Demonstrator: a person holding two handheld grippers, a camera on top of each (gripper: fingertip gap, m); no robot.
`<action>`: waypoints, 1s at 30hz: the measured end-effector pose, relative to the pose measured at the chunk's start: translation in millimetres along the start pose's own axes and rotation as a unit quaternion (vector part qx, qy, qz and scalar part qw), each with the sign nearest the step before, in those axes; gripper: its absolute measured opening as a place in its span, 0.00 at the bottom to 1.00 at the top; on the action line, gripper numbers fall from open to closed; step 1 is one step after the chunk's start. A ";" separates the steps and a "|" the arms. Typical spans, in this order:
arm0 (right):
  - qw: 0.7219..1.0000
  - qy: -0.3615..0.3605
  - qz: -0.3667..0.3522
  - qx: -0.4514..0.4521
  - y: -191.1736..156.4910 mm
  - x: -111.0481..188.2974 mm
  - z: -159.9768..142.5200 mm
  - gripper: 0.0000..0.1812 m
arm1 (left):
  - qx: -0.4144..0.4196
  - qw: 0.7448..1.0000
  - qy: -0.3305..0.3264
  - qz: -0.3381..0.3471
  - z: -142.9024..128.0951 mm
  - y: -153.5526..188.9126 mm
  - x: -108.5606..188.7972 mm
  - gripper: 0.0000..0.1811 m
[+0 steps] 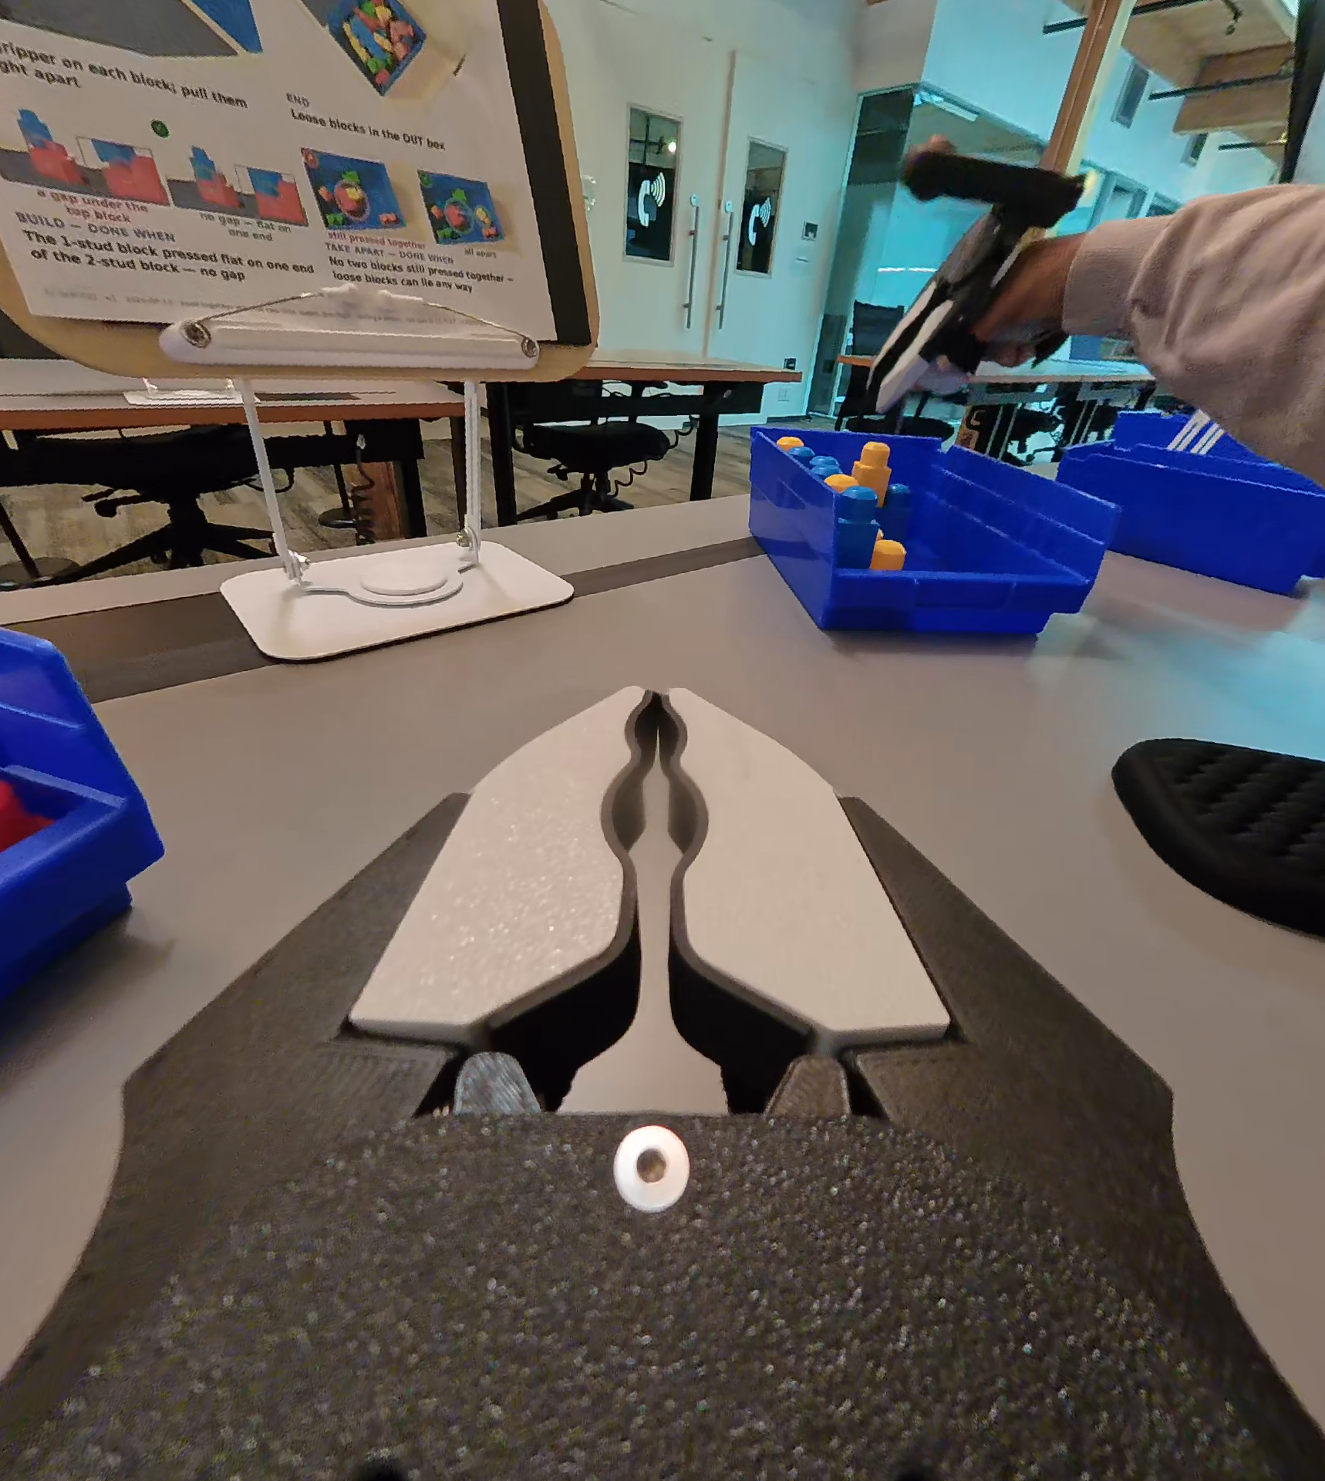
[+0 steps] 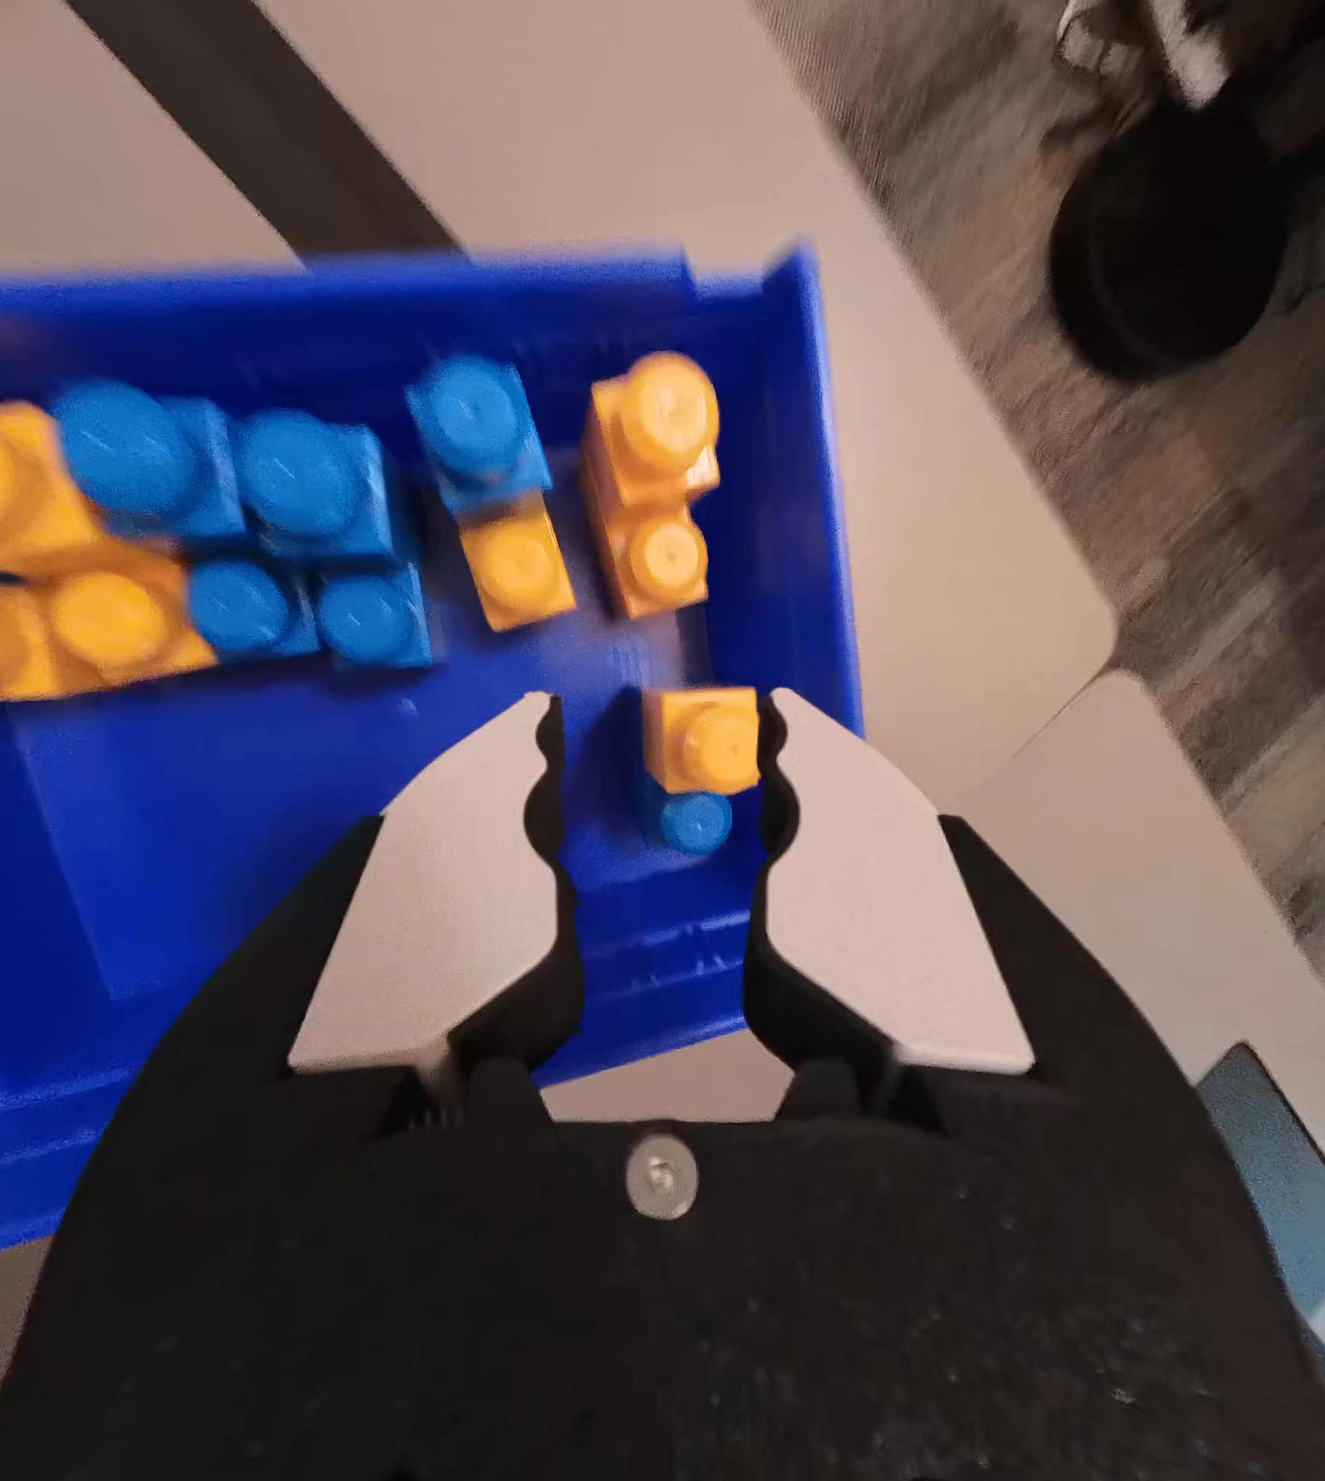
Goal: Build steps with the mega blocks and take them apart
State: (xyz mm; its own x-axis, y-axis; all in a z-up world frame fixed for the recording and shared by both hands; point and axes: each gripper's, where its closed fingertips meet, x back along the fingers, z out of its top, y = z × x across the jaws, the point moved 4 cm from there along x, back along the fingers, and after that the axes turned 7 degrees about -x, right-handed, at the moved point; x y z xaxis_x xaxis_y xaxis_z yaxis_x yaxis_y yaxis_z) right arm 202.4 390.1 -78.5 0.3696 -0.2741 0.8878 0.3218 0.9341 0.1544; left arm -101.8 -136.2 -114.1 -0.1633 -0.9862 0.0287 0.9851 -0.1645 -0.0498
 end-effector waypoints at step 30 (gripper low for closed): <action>0.791 0.549 0.209 -0.170 -325.7 45.0 61.7 0.00 | -0.024 0.977 -0.067 0.199 94.4 -245.4 9.4 0.16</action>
State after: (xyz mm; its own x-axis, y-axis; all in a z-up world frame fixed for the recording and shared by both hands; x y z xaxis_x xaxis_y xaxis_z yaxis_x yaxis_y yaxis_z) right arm 60.4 87.6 -62.1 0.9801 -0.1655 -0.1099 0.1187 0.9314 -0.3440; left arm -340.0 -103.1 -7.4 0.2442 -0.9613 0.1276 0.9649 0.2278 -0.1304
